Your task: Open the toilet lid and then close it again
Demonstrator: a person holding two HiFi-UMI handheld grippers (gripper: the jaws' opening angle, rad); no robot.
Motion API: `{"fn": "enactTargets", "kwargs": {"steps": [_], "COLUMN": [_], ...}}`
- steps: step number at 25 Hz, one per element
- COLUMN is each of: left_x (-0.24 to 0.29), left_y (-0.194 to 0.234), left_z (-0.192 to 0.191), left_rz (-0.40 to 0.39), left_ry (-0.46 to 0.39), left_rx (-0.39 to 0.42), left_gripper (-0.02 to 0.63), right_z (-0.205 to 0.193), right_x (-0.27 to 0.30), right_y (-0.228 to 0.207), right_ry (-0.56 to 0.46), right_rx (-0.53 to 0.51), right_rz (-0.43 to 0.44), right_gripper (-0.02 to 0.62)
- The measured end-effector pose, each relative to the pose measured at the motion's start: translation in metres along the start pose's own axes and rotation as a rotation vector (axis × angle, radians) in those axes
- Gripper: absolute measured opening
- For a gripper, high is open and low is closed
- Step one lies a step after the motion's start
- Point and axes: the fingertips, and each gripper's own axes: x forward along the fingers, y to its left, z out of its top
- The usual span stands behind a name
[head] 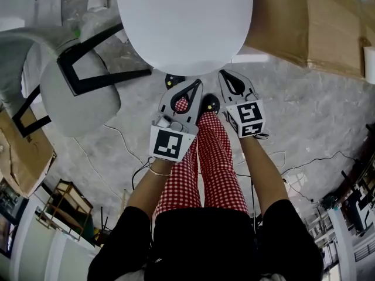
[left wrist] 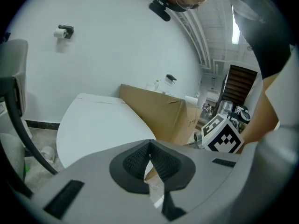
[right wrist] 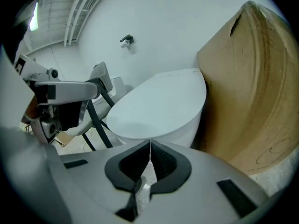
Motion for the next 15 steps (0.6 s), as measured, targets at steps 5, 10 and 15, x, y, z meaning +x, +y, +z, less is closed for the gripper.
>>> {"fn": "enactTargets", "kwargs": {"steps": [5,10,15], "left_x": [-0.0022,-0.0041,-0.0071], "left_y": [0.0029,0.0055,0.0104], "left_z": [-0.0032,-0.0072,-0.0081], "left_rz": [-0.005,-0.008,-0.007], "left_ry": [0.011,0.023,0.029], "left_rx": [-0.001,-0.004,-0.008], "left_gripper": [0.003,0.005,0.003], "right_z": [-0.0039,-0.0024,0.0], "right_x": [0.0069,0.0105,0.0099], "right_y": [-0.0056,-0.0053,-0.0053], "right_ry": [0.015,0.005,-0.001], "right_rx": [0.011,0.026,0.046], "right_rz": [-0.029,-0.027,-0.028], "right_gripper": [0.02,0.021,0.02]}}
